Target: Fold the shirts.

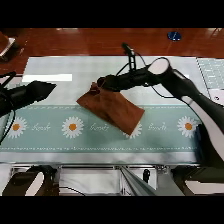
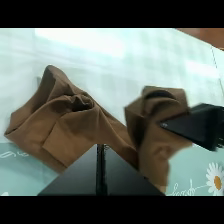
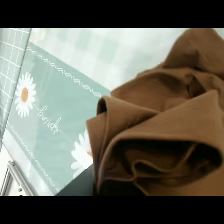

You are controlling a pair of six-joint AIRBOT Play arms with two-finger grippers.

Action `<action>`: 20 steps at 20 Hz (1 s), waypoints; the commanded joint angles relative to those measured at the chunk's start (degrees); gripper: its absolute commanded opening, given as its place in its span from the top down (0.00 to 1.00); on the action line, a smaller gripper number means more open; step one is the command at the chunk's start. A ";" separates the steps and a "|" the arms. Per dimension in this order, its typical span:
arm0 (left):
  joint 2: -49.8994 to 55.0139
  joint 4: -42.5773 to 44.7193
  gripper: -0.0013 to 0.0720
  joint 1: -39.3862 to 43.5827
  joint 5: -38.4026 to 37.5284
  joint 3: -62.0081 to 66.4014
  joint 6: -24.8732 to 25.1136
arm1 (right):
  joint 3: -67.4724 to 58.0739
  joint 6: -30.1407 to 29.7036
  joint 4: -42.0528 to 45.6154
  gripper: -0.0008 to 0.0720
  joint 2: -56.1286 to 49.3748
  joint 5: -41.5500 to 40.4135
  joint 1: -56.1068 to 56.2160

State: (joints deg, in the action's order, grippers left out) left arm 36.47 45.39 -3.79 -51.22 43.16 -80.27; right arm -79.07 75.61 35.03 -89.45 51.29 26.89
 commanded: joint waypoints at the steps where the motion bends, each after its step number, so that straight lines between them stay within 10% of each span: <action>1: -1.97 -0.31 0.96 -0.46 -0.15 -1.33 0.09 | -8.79 0.31 0.02 0.96 -10.64 -1.27 2.21; 6: -1.11 -0.35 0.96 -0.46 -0.44 -2.25 0.09 | -12.68 2.08 -2.34 0.93 -16.33 -2.69 2.25; 8: -0.55 -0.35 0.96 -0.46 -0.42 -2.78 0.11 | -12.68 1.16 -5.22 0.42 -17.07 -2.14 2.25; 15: 3.65 -0.31 0.96 -0.46 -0.42 -4.02 0.15 | -12.70 8.44 5.29 0.42 -5.07 12.72 -11.06; 20: 5.18 -0.33 0.96 -0.46 -0.37 -4.11 0.31 | -1.97 15.26 42.47 0.43 21.62 25.27 -20.63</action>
State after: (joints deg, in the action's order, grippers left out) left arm 40.86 45.06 -4.19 -51.59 39.20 -80.12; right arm -87.46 85.65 55.83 -81.47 70.81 11.14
